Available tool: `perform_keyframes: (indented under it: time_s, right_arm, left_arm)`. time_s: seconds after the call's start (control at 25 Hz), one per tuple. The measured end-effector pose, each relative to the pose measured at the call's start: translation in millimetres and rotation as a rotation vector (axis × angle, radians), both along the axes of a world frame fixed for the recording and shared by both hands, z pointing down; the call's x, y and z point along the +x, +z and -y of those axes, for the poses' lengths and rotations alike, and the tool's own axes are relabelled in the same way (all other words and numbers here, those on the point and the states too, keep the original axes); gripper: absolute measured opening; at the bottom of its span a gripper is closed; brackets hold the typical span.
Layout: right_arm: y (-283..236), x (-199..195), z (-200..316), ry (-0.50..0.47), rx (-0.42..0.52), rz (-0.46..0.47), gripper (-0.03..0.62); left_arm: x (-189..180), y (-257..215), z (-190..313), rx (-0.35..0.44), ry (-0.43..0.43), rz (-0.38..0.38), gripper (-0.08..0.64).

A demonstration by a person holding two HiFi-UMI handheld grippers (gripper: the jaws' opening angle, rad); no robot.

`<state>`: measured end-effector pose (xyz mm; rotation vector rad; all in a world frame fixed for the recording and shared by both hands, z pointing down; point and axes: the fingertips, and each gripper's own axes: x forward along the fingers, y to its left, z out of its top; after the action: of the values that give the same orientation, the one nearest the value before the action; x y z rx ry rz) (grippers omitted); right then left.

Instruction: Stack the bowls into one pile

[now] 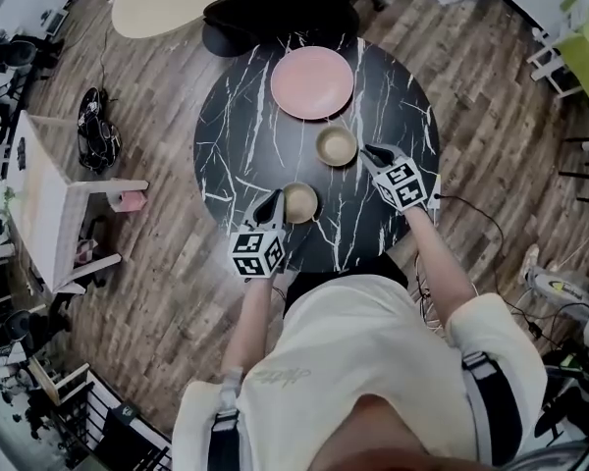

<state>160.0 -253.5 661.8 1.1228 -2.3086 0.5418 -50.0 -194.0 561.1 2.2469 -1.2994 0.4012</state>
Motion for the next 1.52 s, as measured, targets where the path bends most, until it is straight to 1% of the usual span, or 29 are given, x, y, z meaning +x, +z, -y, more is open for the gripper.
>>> perform_keyframes:
  time_s: [0.32,0.44,0.52,0.72,0.92,1.24,1.36,1.52]
  right_arm:
    - [25,-9,33,-0.004,-0.038,0.011,0.066]
    - [35,-13,42,-0.004,-0.052,0.004,0.066]
    - [45,-13,46,0.002,-0.069,-0.004,0.066]
    - [64,-12,52,0.027,-0.118,0.011,0.066]
    - [73,-13,60,0.036,-0.148,0.010,0.066]
    - [90,-18,64,0.012,-0.226,-0.021,0.070]
    - [92,-20,65,0.001,-0.230,-0.038,0.035]
    - [92,-24,66,-0.006,-0.239,-0.046,0.029]
  left_arm:
    - [-3,23,4,-0.053,-0.013,0.005,0.021]
    - [-13,31,9,-0.069,-0.045,0.000,0.021]
    - [-18,35,11,-0.077,-0.057,-0.003,0.021]
    - [-28,41,17,-0.099,-0.065,0.000,0.021]
    - [-28,48,22,-0.117,-0.066,-0.012,0.021]
    - [-35,50,25,-0.120,-0.089,-0.026,0.021]
    - [-39,49,26,-0.113,-0.102,-0.030,0.021]
    - [-44,49,25,-0.111,-0.127,-0.037,0.021]
